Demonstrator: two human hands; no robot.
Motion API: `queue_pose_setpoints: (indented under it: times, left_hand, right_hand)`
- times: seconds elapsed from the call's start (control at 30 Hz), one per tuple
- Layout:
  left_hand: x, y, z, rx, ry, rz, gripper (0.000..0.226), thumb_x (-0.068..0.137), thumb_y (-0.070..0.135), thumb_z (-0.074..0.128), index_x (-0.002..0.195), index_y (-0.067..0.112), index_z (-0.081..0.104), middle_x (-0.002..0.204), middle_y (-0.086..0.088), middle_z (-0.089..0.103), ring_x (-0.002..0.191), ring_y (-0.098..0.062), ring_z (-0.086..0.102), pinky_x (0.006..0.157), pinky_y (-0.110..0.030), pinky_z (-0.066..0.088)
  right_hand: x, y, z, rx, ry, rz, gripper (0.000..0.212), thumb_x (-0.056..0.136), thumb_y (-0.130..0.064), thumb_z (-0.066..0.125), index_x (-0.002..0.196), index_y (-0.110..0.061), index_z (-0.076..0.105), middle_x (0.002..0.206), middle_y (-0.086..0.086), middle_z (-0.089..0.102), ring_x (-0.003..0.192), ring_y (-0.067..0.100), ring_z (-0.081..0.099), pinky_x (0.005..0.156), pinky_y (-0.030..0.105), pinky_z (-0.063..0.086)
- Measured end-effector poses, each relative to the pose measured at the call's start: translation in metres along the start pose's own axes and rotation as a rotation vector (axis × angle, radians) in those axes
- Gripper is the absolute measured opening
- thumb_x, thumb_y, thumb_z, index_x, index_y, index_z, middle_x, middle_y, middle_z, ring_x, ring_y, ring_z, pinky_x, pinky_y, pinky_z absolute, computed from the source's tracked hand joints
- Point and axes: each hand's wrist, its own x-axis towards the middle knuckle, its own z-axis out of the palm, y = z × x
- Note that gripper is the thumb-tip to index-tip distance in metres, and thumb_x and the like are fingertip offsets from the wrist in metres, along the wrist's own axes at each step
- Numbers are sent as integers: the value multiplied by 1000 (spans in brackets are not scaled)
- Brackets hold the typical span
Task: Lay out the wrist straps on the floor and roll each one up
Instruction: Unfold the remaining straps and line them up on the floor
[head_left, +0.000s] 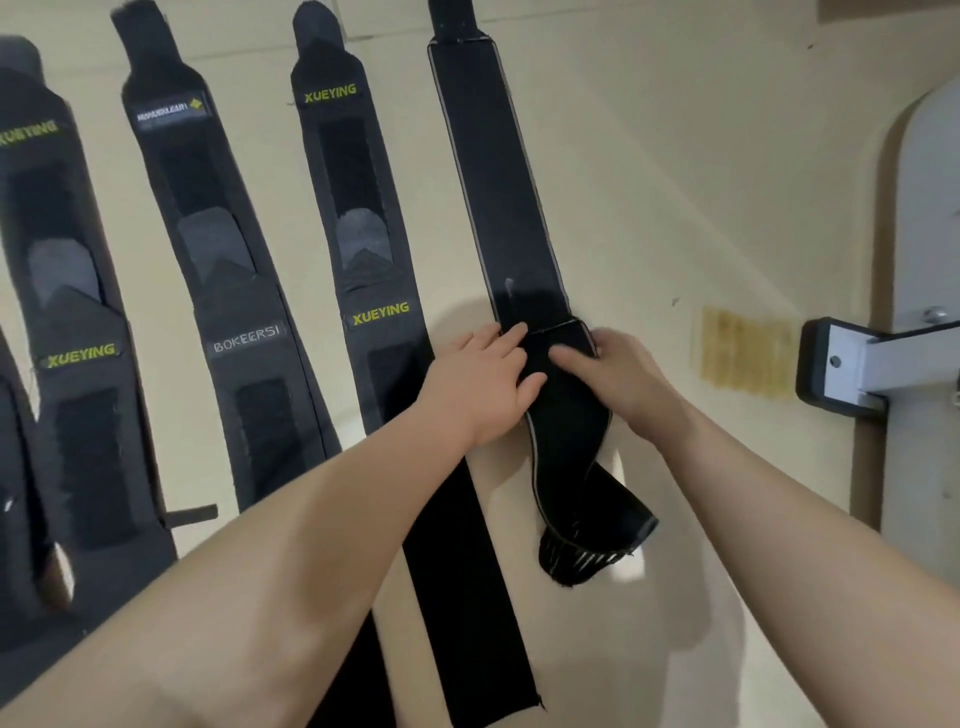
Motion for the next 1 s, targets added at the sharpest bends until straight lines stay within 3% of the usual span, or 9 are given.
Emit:
queue_pose_setpoints:
  times: [0.13,0.27,0.37,0.43,0.57,0.77,0.83,0.9,1.0]
  left_hand:
    - [-5,10,6,77,-11,-57,63,97,51,27,147,14,25,160,-1,1,146,-23,7,116,-38,17]
    - [-11,24,9,236,-79,-127,77,94,60,29,151,12,8,159,-4,-10,146,-26,0,116,-41,16]
    - [-10,34,7,323,-102,-157,91,87,70,31,151,10,7,159,-7,-9,146,-26,-1,116,-41,15]
    - [-10,41,6,333,-126,-203,101,82,77,34,150,9,7,159,-7,-7,146,-26,-2,117,-41,13]
    - [-9,47,8,382,-168,-278,108,80,79,32,150,6,-5,158,-8,-13,145,-27,-10,118,-42,6]
    - [-8,52,20,301,-178,-358,102,85,74,28,148,6,-15,156,-8,-21,145,-26,-14,118,-42,2]
    - [-8,50,24,300,-137,-361,99,88,71,29,147,6,-16,156,-8,-21,145,-26,-14,118,-41,2]
    - [-9,48,29,299,-112,-378,98,89,69,32,147,6,-17,156,-8,-21,145,-26,-15,118,-41,1]
    - [-13,50,29,238,2,-392,104,87,64,46,147,6,-15,156,-10,-21,145,-29,-11,117,-42,1]
  right_hand:
    - [-39,19,-11,224,-372,12,13,91,-14,60,98,-23,64,78,-12,73,71,-2,68,58,9,48]
    - [-61,40,-22,264,-552,111,32,87,-11,62,116,-23,59,103,-6,72,97,10,68,77,19,53]
    - [-74,56,-37,33,-685,249,37,86,-12,66,122,-19,59,111,2,70,103,20,67,90,34,53]
    - [-82,65,-45,-97,-689,324,34,85,-17,68,119,-14,62,107,7,71,100,24,68,95,41,51]
    - [-95,83,-40,-6,-380,317,21,90,-17,62,109,-10,67,98,6,72,90,20,67,89,34,53]
    - [-110,112,-8,-127,-172,292,30,100,-23,40,122,-11,56,114,10,63,100,24,59,90,35,47]
    - [-118,112,-10,21,-222,292,29,100,-27,44,122,-14,56,113,7,65,100,22,62,87,34,50]
    - [-124,111,-20,253,-432,294,32,94,-28,56,124,-19,57,113,1,68,102,18,65,89,33,53]
    - [-128,112,-32,407,-591,190,52,80,-18,65,131,-18,51,121,1,66,110,17,63,87,25,52]
